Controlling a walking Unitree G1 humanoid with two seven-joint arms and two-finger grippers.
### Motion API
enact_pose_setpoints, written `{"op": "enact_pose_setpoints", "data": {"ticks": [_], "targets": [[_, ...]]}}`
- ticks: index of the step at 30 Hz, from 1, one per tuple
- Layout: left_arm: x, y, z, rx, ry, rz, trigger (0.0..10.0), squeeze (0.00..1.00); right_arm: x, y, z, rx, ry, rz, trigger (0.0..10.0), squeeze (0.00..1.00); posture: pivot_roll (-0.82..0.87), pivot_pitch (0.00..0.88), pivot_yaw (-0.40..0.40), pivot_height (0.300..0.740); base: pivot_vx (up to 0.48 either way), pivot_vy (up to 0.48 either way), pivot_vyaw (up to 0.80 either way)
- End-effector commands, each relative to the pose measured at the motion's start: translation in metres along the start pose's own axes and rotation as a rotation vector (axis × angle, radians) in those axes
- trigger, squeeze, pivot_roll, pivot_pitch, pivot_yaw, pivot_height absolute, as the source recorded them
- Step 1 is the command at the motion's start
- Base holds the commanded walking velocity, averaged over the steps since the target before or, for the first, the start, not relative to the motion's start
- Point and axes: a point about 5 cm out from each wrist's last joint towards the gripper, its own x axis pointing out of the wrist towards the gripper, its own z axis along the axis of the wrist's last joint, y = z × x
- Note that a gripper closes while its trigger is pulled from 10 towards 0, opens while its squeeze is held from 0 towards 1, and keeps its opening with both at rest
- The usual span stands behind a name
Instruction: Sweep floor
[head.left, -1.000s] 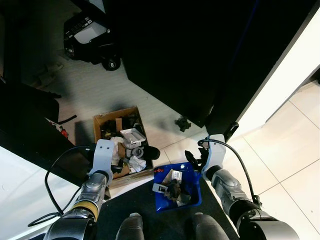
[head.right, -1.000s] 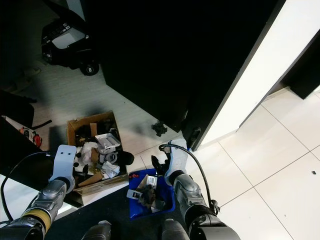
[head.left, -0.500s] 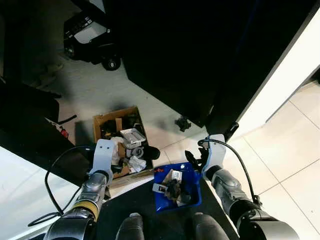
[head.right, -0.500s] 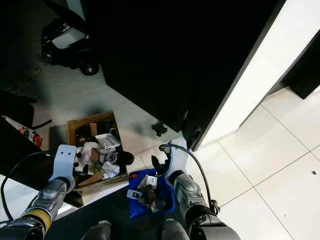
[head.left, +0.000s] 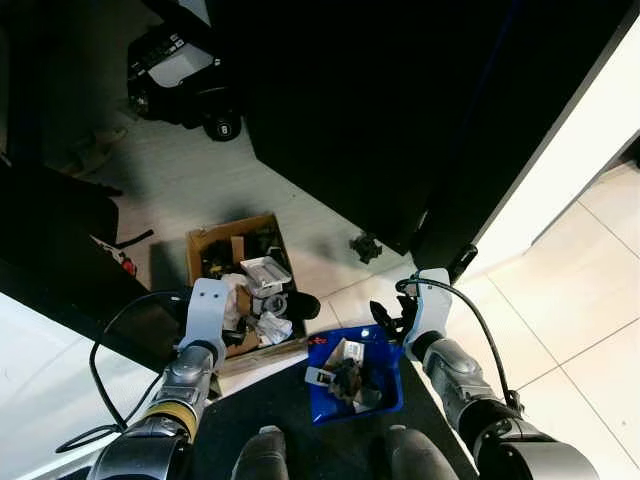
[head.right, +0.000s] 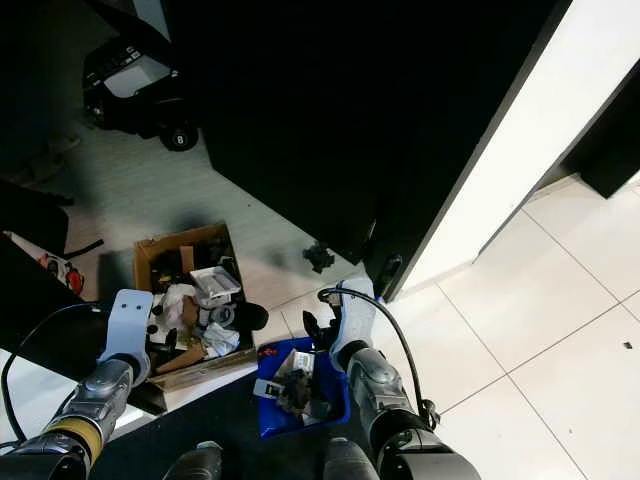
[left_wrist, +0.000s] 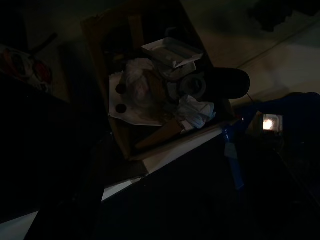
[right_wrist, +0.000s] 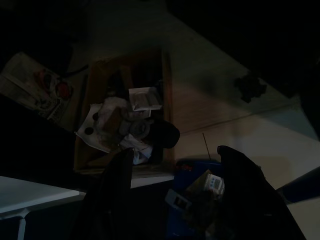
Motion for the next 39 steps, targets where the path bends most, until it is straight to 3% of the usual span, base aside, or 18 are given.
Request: {"op": "enact_pose_setpoints", "data": {"ticks": [1, 39], "targets": [[-0.0025, -0.002, -0.0092, -0.006, 0.036, -0.003, 10.0, 0.0, -0.0024, -0.0006, -0.007, 0.017, 0.025, -0.011, 10.0, 0.0, -0.09, 0.105, 0.011, 0.74, 0.0, 0.0, 0.0], [-0.0019, -0.003, -0.0079, -0.006, 0.034, -0.005, 10.0, 0.0, -0.0022, -0.0017, -0.0059, 0.016, 0.024, -0.016, 10.0, 0.0, -0.09, 0.105, 0.012, 0.74, 0.0, 0.0, 0.0]]}}
